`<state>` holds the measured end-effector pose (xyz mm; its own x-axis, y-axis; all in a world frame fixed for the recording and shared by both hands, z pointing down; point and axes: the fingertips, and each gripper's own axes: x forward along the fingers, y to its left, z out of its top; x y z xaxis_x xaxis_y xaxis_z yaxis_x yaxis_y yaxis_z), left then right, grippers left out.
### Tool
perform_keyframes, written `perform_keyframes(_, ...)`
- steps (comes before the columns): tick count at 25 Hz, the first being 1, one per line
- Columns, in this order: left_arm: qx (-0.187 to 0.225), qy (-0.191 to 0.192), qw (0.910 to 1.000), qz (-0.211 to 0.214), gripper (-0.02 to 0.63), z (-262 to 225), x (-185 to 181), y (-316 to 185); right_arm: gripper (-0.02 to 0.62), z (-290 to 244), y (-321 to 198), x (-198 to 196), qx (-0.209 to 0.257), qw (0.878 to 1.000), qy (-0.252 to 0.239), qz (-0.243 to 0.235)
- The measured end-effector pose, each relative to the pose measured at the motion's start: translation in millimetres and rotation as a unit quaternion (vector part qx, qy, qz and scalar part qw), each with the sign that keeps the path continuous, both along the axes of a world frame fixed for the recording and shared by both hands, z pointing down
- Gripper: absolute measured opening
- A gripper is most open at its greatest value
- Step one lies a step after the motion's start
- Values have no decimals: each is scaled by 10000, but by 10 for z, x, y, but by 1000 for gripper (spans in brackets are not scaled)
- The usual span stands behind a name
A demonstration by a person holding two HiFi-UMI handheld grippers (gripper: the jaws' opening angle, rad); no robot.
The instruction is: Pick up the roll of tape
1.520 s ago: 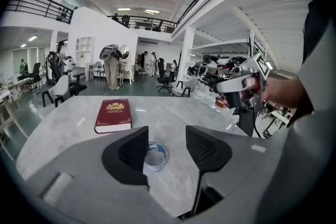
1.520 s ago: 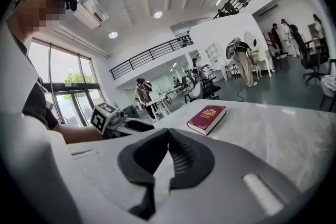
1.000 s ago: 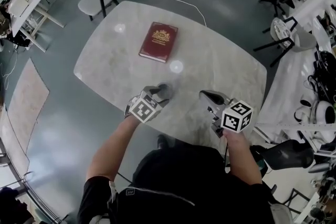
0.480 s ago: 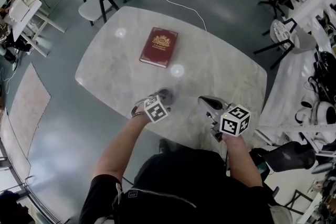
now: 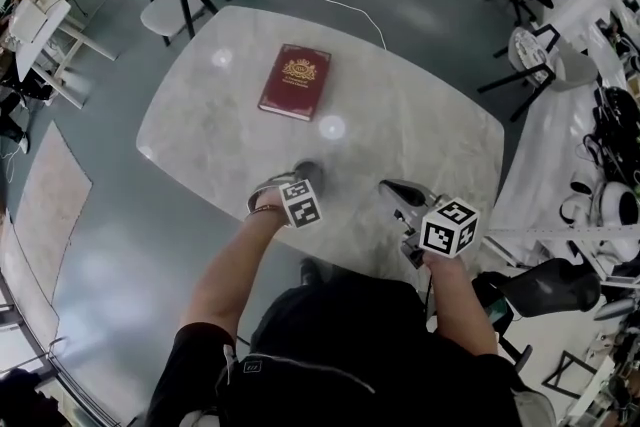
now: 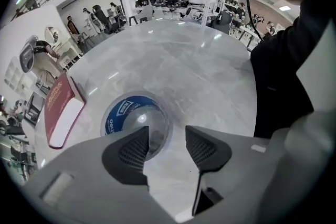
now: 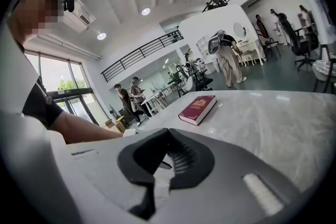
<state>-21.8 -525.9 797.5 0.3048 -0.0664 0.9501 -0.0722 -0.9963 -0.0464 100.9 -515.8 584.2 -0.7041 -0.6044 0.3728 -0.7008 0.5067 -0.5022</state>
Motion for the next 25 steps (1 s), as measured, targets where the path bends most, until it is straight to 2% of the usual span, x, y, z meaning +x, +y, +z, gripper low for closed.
perform_keyframes(3, -3, -69, 10000, 33, 221, 17, 12, -27, 3, 21, 30, -11, -27, 10000, -22, -5)
perform_keyframes(6, 152, -176, 9996, 158, 133, 36, 1, -67, 3, 49, 77, -19, -50, 10000, -32, 7)
perform_keyframes(10, 197, -163, 9994, 253, 105, -17, 14, -18, 3, 9, 133, -22, -25, 10000, -38, 61)
perform_keyframes(13, 74, 42, 9999, 86, 73, -137, -2, 59, 3, -64, 187, -42, 36, 9999, -47, 94)
perform_keyframes(16, -120, 212, 9996, -118, 67, -259, -85, 178, 3, -151, 288, -67, 92, 9998, -108, 167)
perform_keyframes(19, -142, 387, 9985, -354, 63, -428, -212, 251, 3, -270, 420, -118, 166, 9995, -150, 210)
perform_keyframes(25, -205, 973, 9905, -947, 60, -856, -477, 397, 3, -434, 726, -131, 237, 9991, 110, 342)
